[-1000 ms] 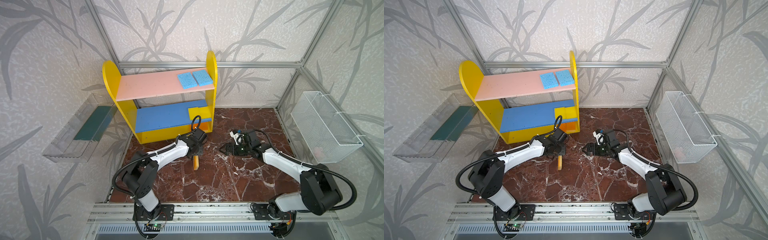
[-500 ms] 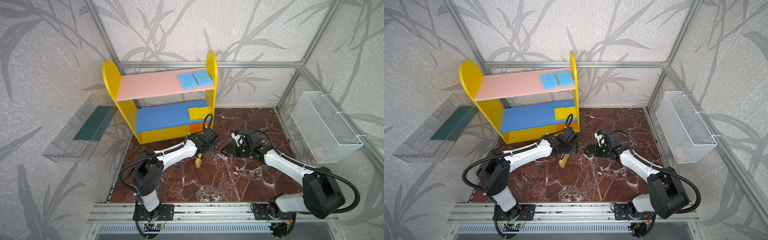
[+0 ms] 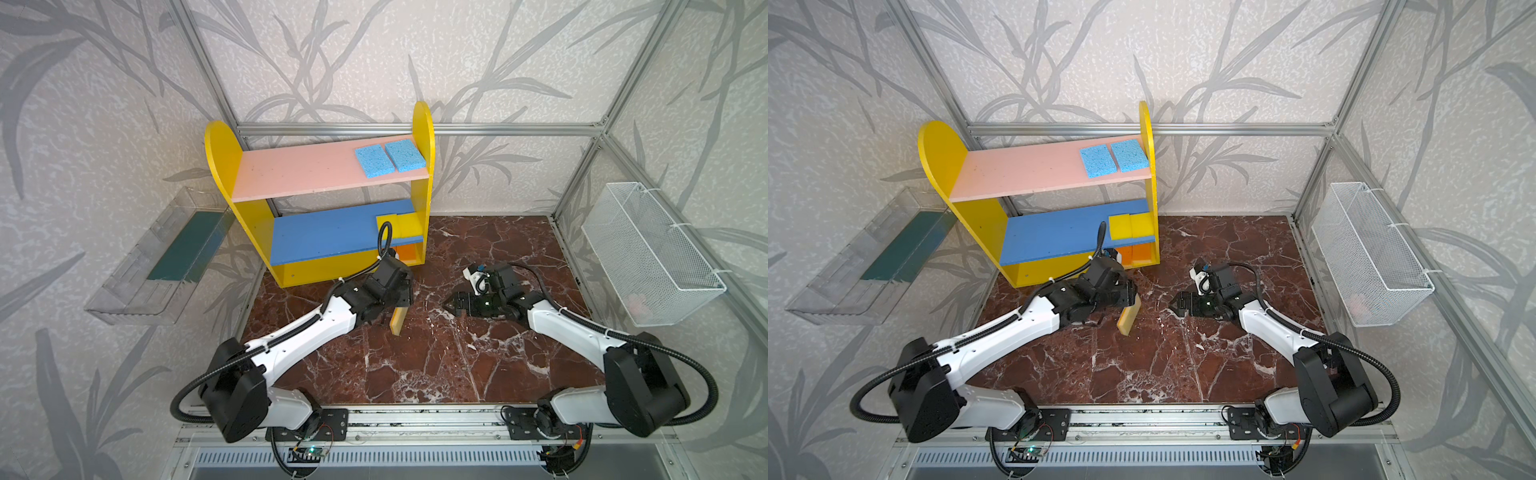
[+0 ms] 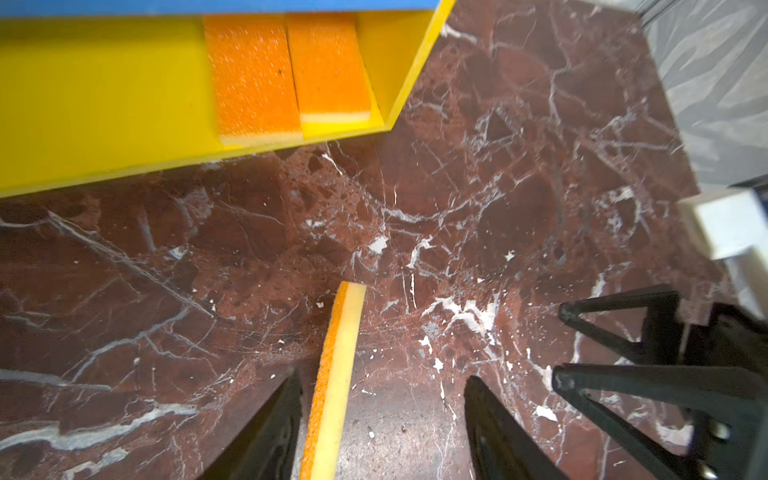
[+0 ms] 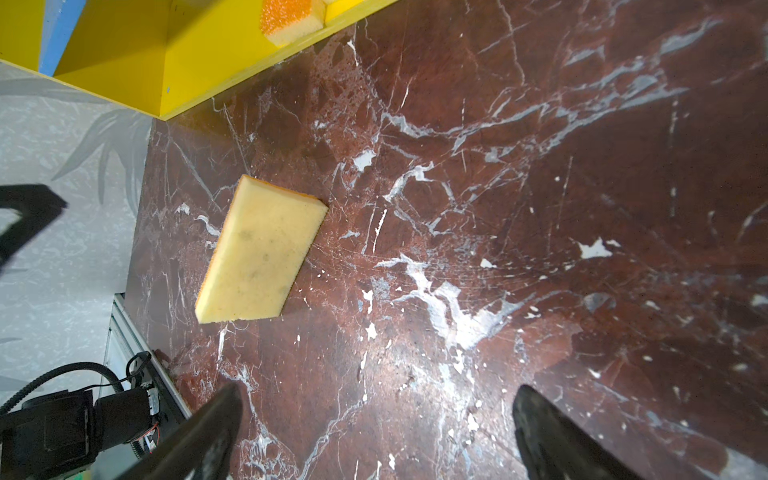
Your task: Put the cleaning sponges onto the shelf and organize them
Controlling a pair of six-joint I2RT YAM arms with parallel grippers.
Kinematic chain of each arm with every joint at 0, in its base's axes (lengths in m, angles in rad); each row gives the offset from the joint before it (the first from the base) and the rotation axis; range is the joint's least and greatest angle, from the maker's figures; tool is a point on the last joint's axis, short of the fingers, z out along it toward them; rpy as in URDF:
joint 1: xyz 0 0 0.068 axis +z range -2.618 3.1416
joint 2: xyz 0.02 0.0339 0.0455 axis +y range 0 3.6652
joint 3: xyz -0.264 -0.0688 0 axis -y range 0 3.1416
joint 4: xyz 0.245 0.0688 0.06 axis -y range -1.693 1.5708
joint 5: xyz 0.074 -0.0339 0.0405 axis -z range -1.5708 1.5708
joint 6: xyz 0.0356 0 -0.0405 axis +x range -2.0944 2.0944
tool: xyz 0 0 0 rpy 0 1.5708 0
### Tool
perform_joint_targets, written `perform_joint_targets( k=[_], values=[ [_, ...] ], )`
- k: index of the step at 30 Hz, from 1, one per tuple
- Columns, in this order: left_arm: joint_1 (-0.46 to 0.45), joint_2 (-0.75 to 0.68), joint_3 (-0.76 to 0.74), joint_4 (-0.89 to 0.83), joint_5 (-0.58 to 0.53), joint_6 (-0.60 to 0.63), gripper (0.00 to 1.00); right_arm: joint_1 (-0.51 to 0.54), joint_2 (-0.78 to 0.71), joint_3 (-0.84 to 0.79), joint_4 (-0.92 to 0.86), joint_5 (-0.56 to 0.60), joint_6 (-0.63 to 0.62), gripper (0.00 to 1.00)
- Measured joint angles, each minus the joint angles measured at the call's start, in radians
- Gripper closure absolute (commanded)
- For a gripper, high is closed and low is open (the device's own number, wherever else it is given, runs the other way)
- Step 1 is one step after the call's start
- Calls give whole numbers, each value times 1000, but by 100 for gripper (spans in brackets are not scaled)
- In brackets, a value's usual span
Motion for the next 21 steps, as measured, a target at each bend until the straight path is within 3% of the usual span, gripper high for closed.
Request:
perform_joint_targets(
  k=[3, 8, 16, 21],
  values=[
    [71, -10, -40, 35, 60, 3, 75, 0, 3, 0, 0, 0, 0, 4],
    [138, 56, -130, 65, 130, -2, 99, 0, 3, 0, -1, -3, -4, 17],
    [127, 204, -139, 112, 230, -3, 100, 0, 1, -1, -10, -4, -8, 17],
    [55, 232, -98, 131, 243, -11, 100, 0, 0, -3, -20, 0, -13, 13]
  ],
)
